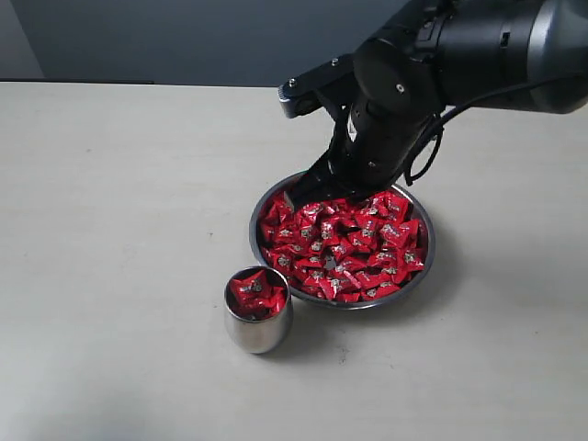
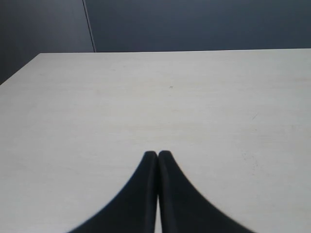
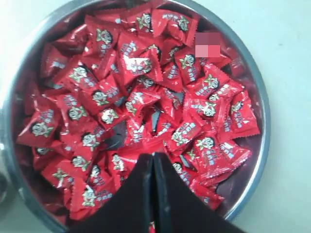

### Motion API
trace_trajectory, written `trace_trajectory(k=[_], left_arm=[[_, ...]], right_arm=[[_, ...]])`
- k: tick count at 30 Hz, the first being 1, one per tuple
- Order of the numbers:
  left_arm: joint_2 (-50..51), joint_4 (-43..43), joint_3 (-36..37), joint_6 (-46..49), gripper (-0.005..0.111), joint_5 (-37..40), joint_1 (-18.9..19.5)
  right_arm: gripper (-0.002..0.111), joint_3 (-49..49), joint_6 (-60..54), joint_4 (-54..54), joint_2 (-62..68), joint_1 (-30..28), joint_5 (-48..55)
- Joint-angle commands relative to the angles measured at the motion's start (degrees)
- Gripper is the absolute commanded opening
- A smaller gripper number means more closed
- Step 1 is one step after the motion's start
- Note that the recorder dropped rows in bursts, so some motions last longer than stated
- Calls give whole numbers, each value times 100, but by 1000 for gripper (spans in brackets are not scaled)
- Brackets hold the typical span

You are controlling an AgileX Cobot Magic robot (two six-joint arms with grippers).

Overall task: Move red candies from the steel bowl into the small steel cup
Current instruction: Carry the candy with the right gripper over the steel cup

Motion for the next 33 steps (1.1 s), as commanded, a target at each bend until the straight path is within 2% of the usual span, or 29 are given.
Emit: trace_trajectory(k=[1, 6, 16, 30, 33], left_arm=[[-27, -35, 26, -8, 0, -58, -27], [-27, -35, 26, -8, 0, -58, -27], [-27, -35, 26, -8, 0, -58, -27], [-27, -35, 26, -8, 0, -58, -27], [-27, -35, 26, -8, 0, -58, -27]], right_arm=[[-1, -5, -692, 995, -203, -18, -89], [-1, -5, -1314, 1893, -254, 89, -116], [-1, -5, -1393, 1779, -226, 841, -261], [-1, -5, -1560, 2194, -8, 852, -140], [-1, -5, -1562, 2163, 25, 1011, -140]])
